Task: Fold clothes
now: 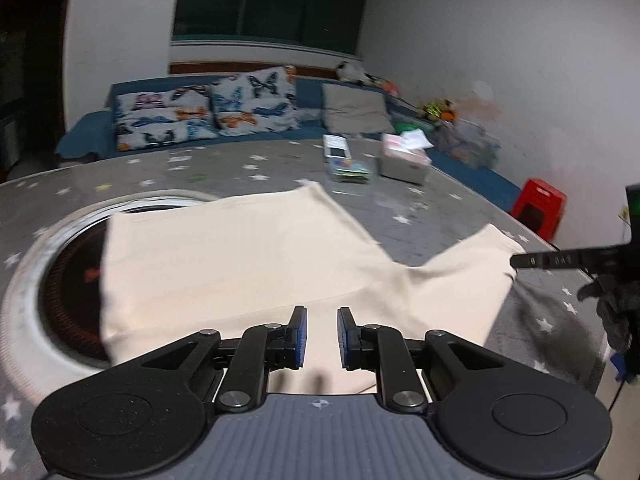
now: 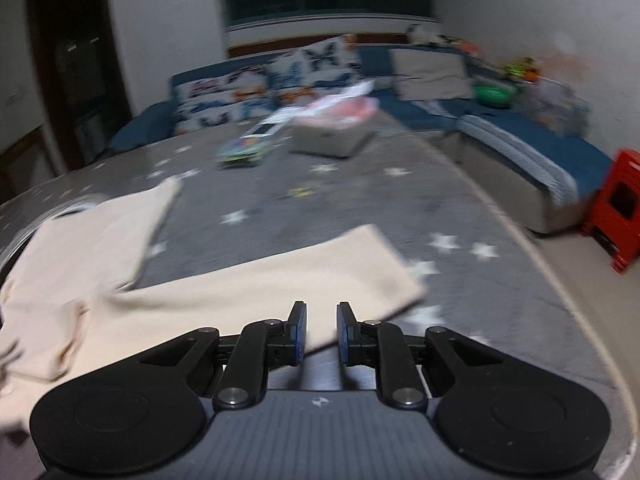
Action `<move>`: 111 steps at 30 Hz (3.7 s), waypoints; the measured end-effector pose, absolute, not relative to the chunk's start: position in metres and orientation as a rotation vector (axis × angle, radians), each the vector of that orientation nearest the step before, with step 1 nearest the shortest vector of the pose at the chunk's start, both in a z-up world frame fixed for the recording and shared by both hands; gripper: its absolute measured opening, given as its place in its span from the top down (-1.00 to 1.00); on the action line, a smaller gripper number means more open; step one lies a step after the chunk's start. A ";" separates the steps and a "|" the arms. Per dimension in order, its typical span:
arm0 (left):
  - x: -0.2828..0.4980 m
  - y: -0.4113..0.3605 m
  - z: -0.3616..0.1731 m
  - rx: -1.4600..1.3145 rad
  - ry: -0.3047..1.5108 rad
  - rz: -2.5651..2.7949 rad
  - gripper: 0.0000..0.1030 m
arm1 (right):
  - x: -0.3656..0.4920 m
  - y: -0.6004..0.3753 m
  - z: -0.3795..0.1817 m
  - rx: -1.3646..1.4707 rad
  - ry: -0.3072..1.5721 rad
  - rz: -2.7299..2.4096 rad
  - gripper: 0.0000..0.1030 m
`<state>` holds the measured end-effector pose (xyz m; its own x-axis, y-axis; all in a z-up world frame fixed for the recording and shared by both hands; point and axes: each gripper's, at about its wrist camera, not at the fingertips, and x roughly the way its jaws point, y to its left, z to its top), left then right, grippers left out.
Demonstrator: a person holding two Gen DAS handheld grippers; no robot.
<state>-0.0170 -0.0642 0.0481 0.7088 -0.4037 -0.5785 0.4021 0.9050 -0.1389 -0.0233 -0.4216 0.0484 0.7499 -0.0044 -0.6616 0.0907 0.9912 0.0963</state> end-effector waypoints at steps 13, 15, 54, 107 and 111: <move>0.011 -0.122 0.045 0.057 0.668 -0.555 0.65 | -0.010 -0.464 0.029 0.236 0.698 -0.172 0.64; 0.018 -0.131 0.043 0.064 0.673 -0.566 0.66 | -0.010 -0.465 0.029 0.244 0.694 -0.172 0.81; -0.023 -0.010 0.054 -0.042 0.603 -0.283 0.60 | -0.031 -0.337 0.158 0.070 0.428 0.246 0.94; -0.053 0.027 0.024 -0.035 0.648 -0.253 0.84 | -0.039 -0.245 0.068 -0.169 0.794 0.538 0.69; -0.062 0.030 0.035 -0.050 0.595 -0.236 0.86 | -0.042 -0.249 0.065 -0.191 0.807 0.541 0.69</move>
<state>-0.0618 0.0304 0.0349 0.8019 -0.2342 -0.5496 0.2054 0.9720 -0.1145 -0.0422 -0.2485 0.0654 0.5654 0.3854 -0.7292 -0.5274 0.8487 0.0396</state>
